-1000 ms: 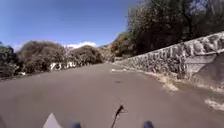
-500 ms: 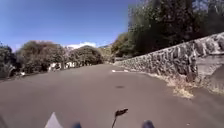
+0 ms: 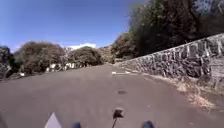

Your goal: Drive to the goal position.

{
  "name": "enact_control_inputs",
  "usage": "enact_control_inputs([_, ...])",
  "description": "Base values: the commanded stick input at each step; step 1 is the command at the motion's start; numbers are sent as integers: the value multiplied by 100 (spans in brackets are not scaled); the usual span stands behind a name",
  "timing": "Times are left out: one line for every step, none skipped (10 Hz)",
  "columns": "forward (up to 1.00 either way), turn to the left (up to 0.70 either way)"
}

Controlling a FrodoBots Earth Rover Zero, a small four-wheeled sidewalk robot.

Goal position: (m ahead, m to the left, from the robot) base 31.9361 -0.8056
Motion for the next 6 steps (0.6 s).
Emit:
enact_control_inputs([85, 34])
enact_control_inputs([85, 0])
enact_control_inputs([85, 0])
enact_control_inputs([85, 0])
enact_control_inputs([85, 0])
enact_control_inputs([85, 0])
